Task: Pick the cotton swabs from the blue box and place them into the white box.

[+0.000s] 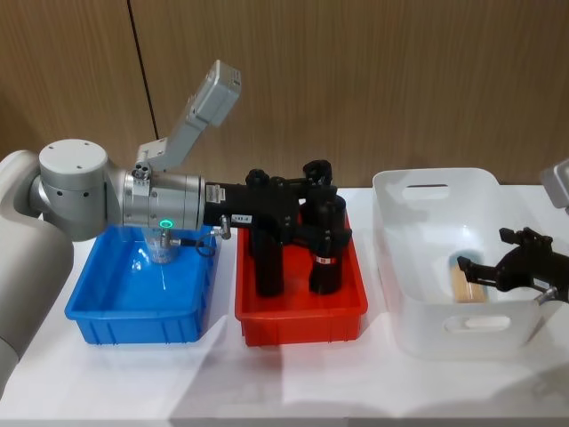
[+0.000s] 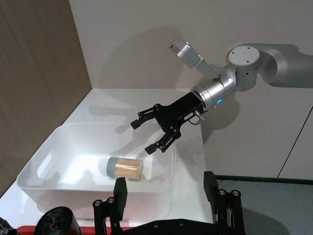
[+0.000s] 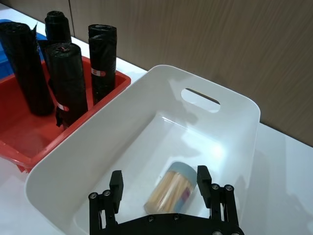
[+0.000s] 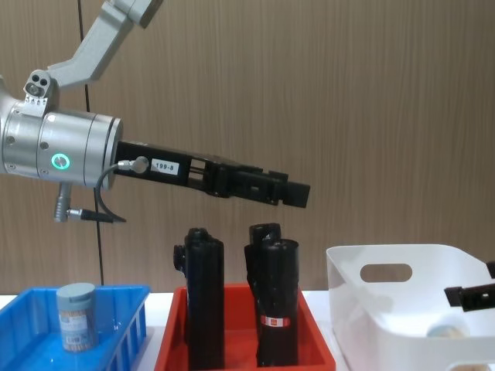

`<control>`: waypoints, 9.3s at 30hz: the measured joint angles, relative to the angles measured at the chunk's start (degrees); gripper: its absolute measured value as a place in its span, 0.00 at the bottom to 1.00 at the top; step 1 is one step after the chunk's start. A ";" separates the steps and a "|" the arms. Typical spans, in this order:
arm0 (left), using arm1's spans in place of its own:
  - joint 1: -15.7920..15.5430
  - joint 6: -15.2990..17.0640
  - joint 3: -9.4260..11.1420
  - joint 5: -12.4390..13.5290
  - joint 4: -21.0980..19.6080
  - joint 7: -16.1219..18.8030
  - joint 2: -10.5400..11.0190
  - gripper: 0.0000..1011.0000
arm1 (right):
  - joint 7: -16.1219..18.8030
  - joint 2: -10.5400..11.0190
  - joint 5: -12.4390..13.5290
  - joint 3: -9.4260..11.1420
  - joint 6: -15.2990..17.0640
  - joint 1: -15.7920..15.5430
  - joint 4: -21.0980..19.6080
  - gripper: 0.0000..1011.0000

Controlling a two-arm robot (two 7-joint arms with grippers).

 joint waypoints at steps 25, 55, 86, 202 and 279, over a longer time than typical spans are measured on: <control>0.24 -0.05 0.00 0.01 -0.18 0.39 0.02 0.99 | -0.22 0.71 0.79 -0.08 -0.78 -2.49 -3.91 0.99; 9.37 -3.18 0.73 1.93 -10.50 21.42 1.10 0.99 | -19.04 -6.06 5.11 1.52 -16.42 -16.50 -17.40 0.99; 19.43 -6.60 1.54 4.07 -21.77 44.39 2.28 0.99 | -22.25 -7.21 5.87 1.76 -19.11 -18.92 -19.71 0.99; 37.69 -0.35 -3.39 -8.97 -38.57 69.55 12.10 0.99 | -22.25 -7.21 5.80 1.77 -19.10 -18.92 -19.70 0.99; 14.45 -11.38 -1.13 -0.73 3.80 47.90 -2.13 0.99 | -22.24 -7.21 5.79 1.77 -19.10 -18.92 -19.70 0.99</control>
